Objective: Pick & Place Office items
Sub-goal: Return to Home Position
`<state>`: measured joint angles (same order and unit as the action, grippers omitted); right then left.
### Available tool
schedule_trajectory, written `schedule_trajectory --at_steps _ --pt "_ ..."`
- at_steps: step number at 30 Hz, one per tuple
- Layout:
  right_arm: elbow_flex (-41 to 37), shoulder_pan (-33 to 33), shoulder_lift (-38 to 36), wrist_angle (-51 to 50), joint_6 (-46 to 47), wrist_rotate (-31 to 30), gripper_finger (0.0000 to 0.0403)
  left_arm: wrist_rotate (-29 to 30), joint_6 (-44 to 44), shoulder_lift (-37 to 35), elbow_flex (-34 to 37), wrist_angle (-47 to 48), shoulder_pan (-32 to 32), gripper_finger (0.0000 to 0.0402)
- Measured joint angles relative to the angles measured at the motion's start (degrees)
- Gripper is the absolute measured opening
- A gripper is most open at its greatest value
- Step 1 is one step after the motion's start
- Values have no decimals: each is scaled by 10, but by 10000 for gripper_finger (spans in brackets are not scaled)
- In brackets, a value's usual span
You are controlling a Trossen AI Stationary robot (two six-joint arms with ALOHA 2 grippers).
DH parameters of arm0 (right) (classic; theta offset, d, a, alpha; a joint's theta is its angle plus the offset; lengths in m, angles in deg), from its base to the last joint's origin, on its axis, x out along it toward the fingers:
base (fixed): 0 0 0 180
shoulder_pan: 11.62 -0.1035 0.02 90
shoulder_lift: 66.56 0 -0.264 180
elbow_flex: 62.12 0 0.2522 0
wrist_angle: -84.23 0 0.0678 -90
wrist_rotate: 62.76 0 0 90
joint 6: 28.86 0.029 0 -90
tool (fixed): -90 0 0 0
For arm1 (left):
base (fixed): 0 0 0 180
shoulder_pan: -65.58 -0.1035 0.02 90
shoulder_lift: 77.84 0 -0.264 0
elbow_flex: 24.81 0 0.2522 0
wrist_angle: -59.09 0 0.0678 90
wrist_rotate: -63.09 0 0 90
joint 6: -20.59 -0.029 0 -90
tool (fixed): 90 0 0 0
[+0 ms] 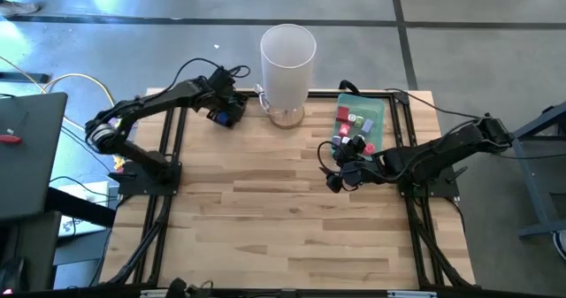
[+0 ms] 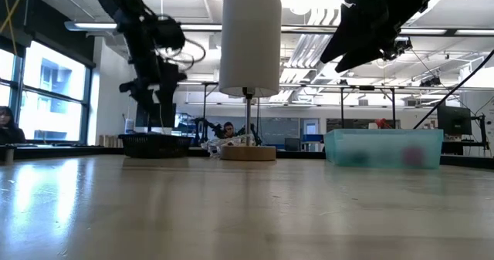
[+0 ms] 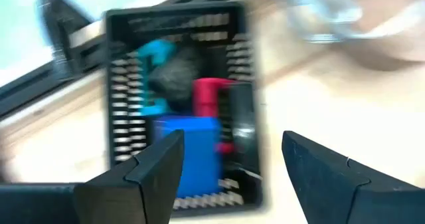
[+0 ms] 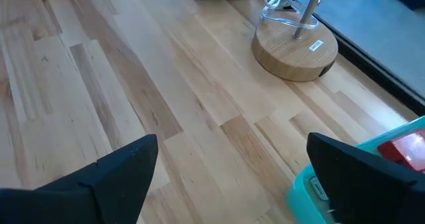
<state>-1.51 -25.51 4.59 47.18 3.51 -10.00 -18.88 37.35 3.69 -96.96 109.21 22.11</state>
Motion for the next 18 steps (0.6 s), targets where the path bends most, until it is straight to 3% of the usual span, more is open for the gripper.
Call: schedule_trajectory --at_steps 4,12,18 --pt "0 0 0 7 4 11 375 -34 0 -52 0 12 28 246" --pt "0 7 0 49 -9 31 375 -35 0 -149 0 96 114 246" --pt "0 7 4 106 -54 39 375 -33 16 -208 0 123 174 213"
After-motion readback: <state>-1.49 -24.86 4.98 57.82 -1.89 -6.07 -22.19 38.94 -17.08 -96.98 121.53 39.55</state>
